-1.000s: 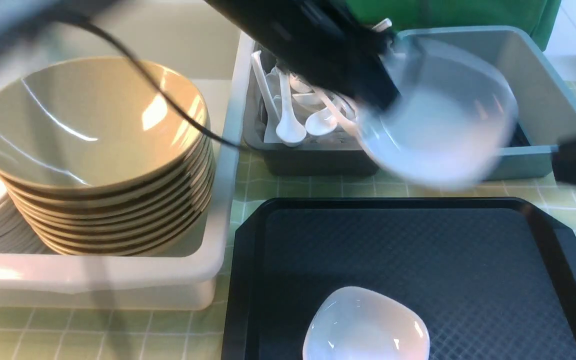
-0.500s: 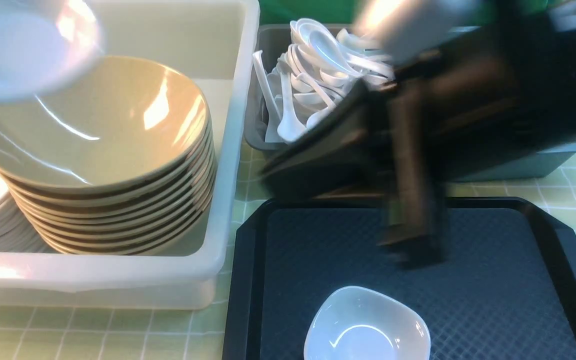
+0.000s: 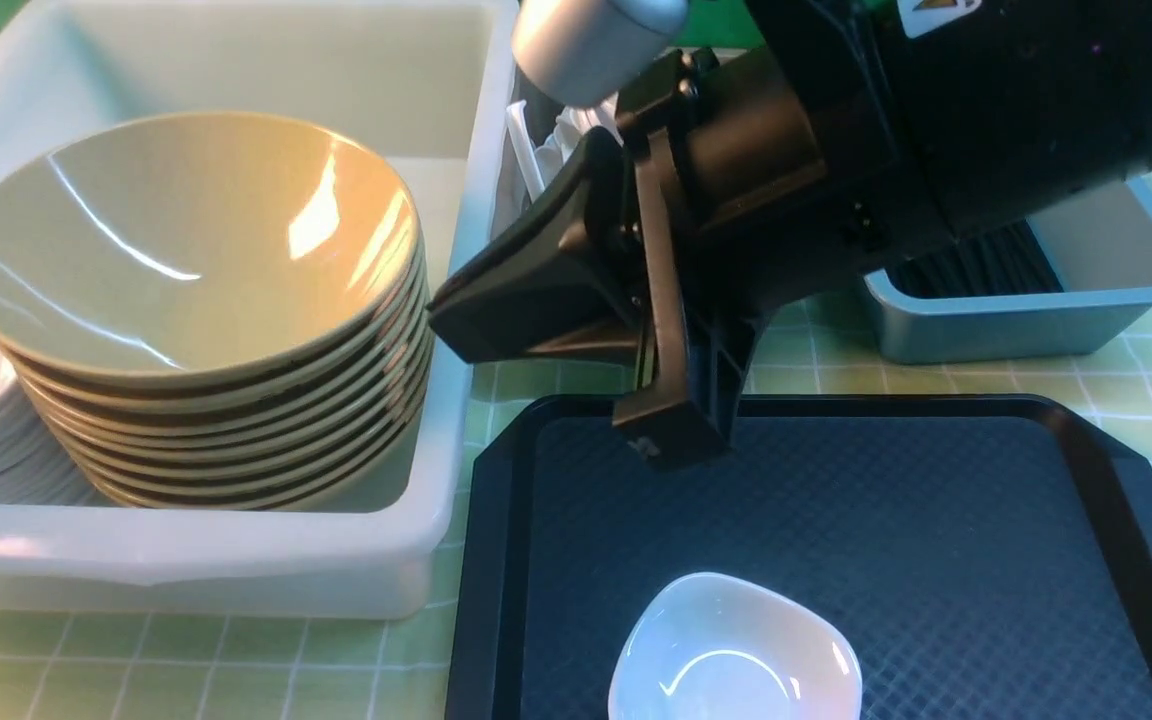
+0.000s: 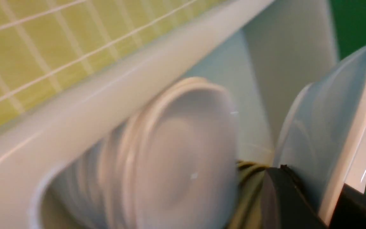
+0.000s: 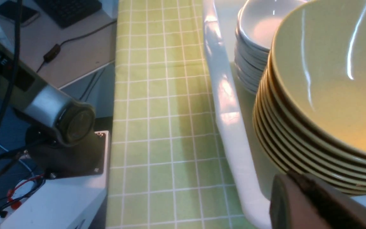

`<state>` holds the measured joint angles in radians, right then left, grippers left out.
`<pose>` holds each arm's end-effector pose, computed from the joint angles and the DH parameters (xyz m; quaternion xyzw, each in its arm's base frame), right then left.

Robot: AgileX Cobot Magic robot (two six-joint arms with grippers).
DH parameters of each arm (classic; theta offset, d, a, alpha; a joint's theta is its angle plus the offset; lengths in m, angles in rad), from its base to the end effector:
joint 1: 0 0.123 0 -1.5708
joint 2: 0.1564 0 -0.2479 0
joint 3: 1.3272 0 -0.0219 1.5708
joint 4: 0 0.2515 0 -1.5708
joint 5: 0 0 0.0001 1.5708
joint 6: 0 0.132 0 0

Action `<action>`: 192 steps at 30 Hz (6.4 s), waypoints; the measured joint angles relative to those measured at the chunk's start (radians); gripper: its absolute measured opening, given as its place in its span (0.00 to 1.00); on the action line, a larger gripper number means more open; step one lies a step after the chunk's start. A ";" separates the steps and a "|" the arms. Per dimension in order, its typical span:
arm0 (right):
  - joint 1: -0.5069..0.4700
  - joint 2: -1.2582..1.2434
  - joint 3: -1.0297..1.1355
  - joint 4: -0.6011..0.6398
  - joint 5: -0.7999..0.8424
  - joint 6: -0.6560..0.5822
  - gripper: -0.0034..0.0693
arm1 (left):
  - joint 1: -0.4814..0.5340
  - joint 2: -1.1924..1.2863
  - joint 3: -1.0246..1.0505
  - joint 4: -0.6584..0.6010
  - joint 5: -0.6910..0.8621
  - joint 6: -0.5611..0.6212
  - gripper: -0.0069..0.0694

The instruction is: On green table put chopsticks spoon bowls plates into blue grey white boxes.

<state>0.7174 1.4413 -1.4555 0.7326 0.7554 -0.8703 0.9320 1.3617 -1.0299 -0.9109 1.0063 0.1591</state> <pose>0.2292 0.2804 0.3608 -0.5093 0.6763 0.3030 0.4376 0.2426 0.1788 0.2475 -0.4945 0.7560 -0.2715 0.3321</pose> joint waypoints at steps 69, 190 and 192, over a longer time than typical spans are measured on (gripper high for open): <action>-0.156 -0.427 0.197 -0.129 0.152 0.218 0.17 | -1.560 0.584 -0.361 0.525 0.070 0.105 0.70; -0.443 -1.386 1.199 -0.501 -0.655 0.532 0.13 | -1.151 -1.248 0.511 0.439 -0.170 -0.129 0.09; -0.443 -1.389 1.199 -0.501 -0.665 0.531 0.13 | -1.151 -1.266 0.517 0.439 -0.198 -0.129 0.09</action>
<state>0.2741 0.0524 -0.2567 0.2320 0.0907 -0.3390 -0.2189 0.0954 -0.5127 -0.4714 0.8083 0.0298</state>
